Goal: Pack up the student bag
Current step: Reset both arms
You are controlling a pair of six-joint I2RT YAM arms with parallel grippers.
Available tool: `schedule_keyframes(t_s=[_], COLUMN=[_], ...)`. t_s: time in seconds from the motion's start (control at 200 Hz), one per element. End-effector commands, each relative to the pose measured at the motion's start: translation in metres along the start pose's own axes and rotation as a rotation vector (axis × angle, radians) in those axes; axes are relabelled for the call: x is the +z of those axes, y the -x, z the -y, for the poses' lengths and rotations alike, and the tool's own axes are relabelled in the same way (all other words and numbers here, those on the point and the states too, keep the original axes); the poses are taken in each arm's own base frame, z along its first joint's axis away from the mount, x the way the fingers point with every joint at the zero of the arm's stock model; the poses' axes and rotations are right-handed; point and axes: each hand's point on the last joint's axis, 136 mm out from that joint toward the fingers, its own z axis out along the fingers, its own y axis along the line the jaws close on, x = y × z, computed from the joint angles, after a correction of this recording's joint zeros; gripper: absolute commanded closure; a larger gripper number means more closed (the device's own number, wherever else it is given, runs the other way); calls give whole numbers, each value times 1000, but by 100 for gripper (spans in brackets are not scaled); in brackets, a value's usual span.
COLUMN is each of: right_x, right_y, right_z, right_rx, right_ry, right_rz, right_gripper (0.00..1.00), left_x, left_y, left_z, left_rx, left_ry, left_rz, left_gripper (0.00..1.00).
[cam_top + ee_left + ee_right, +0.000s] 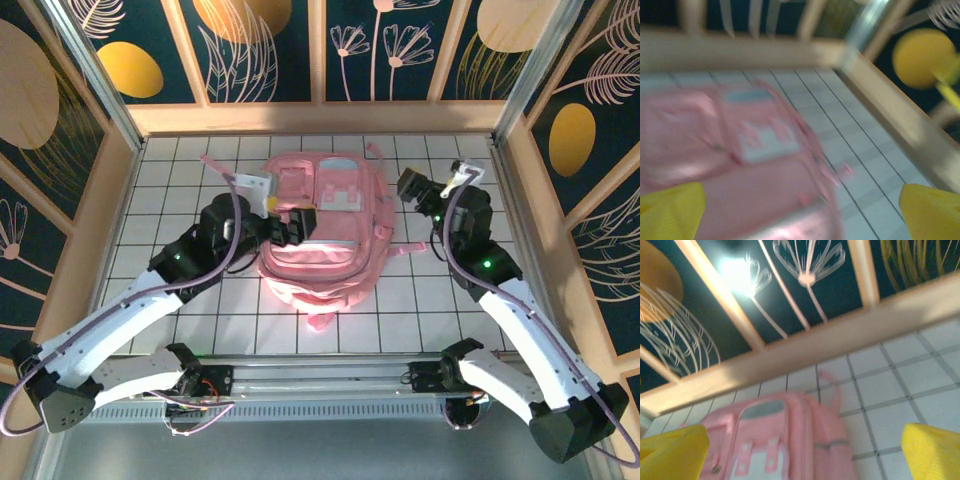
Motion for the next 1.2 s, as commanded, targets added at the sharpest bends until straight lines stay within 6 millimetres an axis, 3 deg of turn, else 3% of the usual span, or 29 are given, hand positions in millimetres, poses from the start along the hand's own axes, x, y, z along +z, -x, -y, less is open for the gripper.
schedule_keyframes(t_s=[0.0,0.105,0.18,0.265,0.36,0.46,0.556,0.671,0.816,0.926,1.196], right_x=[-3,-1,3,14,30,49,54,52,62,65,71], right_y=[39,29,16,-1,-24,-46,-71,-99,-132,-150,-140], right_z=[0,-27,-31,-17,17,76,123,164,185,199,180], right_rx=[-189,-429,-476,-466,-421,-312,-263,-212,-174,-155,-182], right_ry=[-16,150,202,181,90,-62,-152,-217,-217,-249,-110], right_rz=[162,204,226,251,236,165,130,98,-4,-37,40], right_gripper=[1,1,1,1,1,1,1,1,1,1,1], left_x=[-23,-24,-7,-2,-13,-26,-19,-10,-9,-21,-36], left_y=[43,35,4,-29,-58,-79,-100,-97,-92,-95,-89], left_z=[-81,-130,-173,-234,-277,-296,-310,-310,-328,-339,-326], left_rx=[146,279,361,292,202,196,242,273,192,66,15], left_ry=[393,488,543,631,659,692,712,670,692,716,659], left_rz=[331,440,363,271,262,293,218,217,208,238,362], left_gripper=[1,1,1,1,1,1,1,1,1,1,1])
